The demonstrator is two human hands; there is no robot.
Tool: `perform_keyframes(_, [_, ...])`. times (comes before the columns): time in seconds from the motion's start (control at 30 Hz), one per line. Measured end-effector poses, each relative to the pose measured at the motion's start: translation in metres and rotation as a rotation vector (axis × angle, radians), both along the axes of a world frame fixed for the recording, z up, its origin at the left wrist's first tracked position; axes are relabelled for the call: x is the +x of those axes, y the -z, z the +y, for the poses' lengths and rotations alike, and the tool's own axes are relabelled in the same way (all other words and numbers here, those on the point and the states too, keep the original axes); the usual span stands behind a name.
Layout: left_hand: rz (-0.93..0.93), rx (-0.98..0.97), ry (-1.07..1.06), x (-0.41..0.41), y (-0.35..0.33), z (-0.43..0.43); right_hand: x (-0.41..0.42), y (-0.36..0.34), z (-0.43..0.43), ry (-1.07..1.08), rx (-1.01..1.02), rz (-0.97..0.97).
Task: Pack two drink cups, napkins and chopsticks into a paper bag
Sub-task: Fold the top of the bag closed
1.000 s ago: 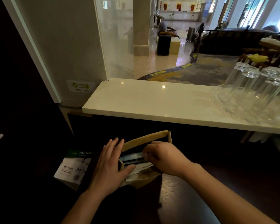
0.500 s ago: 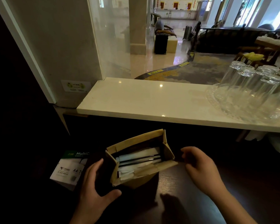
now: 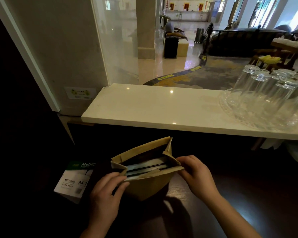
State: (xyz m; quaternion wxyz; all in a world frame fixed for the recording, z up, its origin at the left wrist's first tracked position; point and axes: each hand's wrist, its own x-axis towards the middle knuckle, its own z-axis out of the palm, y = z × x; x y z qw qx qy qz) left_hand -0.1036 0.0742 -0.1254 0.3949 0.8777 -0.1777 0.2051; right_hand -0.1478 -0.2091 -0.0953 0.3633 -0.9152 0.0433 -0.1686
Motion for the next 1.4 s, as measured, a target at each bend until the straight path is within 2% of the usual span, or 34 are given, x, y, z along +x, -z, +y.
perform_keyframes(0.23, [-0.107, 0.138, -0.058, 0.008, -0.011, -0.005, 0.029, 0.000, -0.005, -0.019, -0.076, 0.024])
perform_keyframes(0.4, [-0.207, 0.286, 0.002, 0.025, -0.012, -0.001, 0.048, -0.002, -0.009, -0.019, -0.070, 0.069])
perform_keyframes(0.57, [-0.263, 0.247, -0.008, 0.036, -0.037, -0.008, 0.058, 0.004, -0.013, 0.010, -0.064, 0.067])
perform_keyframes(0.67, [-0.294, 0.295, 0.011, 0.048, -0.053, -0.018, 0.059, 0.005, -0.012, -0.013, -0.048, 0.054])
perform_keyframes(0.73, [-0.192, 0.384, 0.050, 0.059, -0.065, -0.028, 0.060, 0.004, -0.011, -0.020, -0.018, 0.035])
perform_keyframes(0.83, [0.110, 0.569, 0.111, 0.076, -0.083, -0.043, 0.061, 0.003, -0.009, 0.012, 0.071, 0.025])
perform_keyframes(0.9, [0.183, 0.699, 0.134, 0.084, -0.089, -0.053, 0.063, 0.003, -0.008, 0.030, 0.130, 0.039])
perform_keyframes(1.03, [0.006, 0.904, 0.173, 0.090, -0.088, -0.072, 0.067, 0.007, -0.010, 0.043, 0.184, 0.050])
perform_keyframes(1.13, [-0.122, 0.968, 0.204, 0.095, -0.087, -0.078, 0.069, 0.008, -0.012, 0.052, 0.176, 0.053])
perform_keyframes(1.27, [-0.188, 0.950, 0.251, 0.098, -0.085, -0.073, 0.071, 0.008, -0.011, 0.057, 0.162, 0.053])
perform_keyframes(1.4, [-0.196, 1.020, 0.328, 0.099, -0.083, -0.074, 0.074, 0.009, -0.010, 0.060, 0.141, 0.052])
